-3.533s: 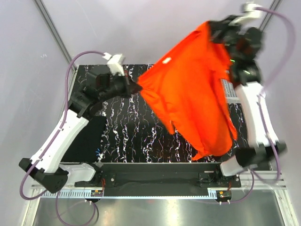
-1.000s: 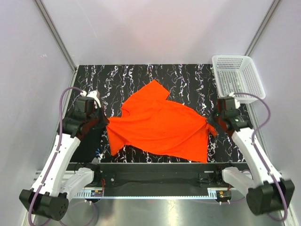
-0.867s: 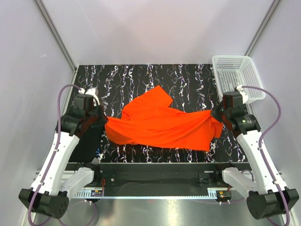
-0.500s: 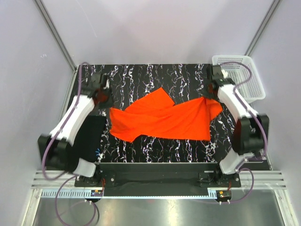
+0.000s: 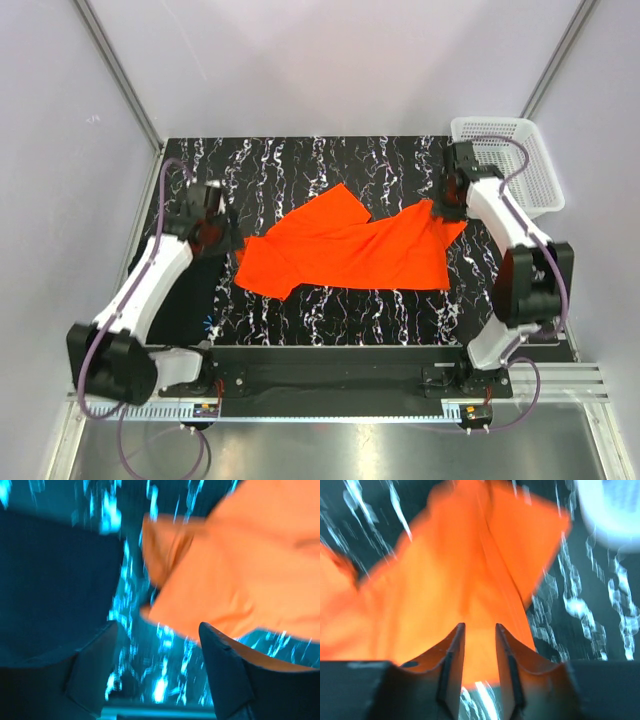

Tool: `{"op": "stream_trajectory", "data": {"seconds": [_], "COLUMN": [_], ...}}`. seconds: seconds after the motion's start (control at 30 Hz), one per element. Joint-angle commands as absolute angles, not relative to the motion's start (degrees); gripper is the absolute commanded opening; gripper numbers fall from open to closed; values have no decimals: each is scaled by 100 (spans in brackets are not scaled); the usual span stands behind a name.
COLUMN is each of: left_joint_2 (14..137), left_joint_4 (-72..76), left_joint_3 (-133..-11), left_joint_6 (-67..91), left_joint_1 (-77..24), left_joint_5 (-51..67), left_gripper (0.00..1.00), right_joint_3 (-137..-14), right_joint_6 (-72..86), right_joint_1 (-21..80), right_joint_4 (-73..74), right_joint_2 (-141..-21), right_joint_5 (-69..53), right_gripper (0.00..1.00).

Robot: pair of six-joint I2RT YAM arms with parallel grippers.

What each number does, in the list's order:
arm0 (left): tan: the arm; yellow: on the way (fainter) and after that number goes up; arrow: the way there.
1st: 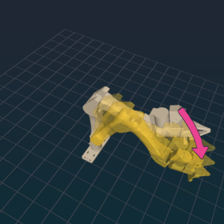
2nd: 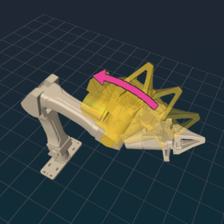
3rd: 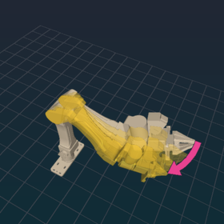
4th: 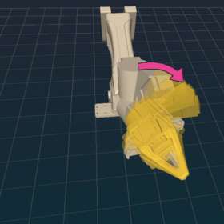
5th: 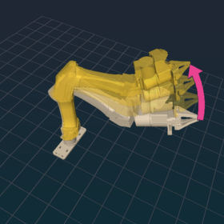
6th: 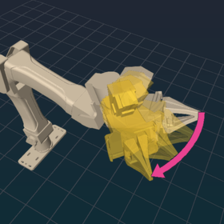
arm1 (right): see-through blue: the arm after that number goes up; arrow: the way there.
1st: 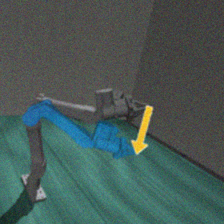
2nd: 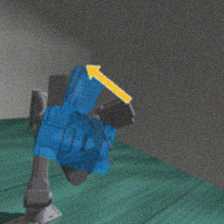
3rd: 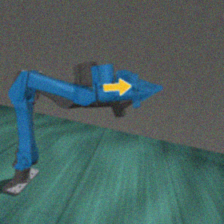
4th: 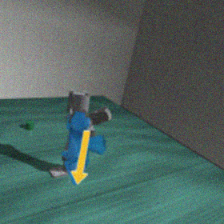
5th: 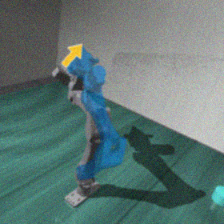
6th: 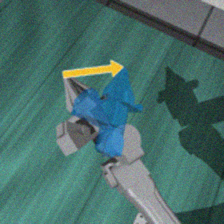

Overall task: Fold and stack the t-shirts
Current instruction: Flatten the tshirt out

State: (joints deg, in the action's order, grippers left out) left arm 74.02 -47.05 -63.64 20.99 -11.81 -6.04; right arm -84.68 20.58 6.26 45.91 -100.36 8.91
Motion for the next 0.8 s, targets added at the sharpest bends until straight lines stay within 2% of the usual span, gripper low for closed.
{"op": "stream_trajectory", "data": {"seconds": [0.0,0.07,0.2,0.37,0.57,0.77], "left_joint_2": [6927,6742,6855,7584,8208,8648], "left_joint_4": [-4588,-4500,-4289,-4324,-4184,-3833], "left_joint_3": [-5514,-5292,-5141,-5449,-5642,-5652], "left_joint_6": [2381,2443,2225,1776,1345,1300], "left_joint_1": [-1151,-1143,-1090,-941,-914,-896], "left_joint_5": [-237,-237,95,79,-176,395], "left_gripper": [69,67,63,69,65,67], "right_joint_3": [-7701,-7174,-6400,-5696,-5125,-4790], "right_joint_6": [2030,2040,2100,2451,2900,3067], "right_joint_1": [563,449,335,35,-123,-193], "right_joint_4": [4904,4896,4825,4632,4185,4017], "right_joint_2": [-9021,-8720,-8122,-8007,-7761,-7708], "right_joint_5": [448,177,18,-860,-1581,-1767], "right_gripper": [33,31,34,43,43,41]}}
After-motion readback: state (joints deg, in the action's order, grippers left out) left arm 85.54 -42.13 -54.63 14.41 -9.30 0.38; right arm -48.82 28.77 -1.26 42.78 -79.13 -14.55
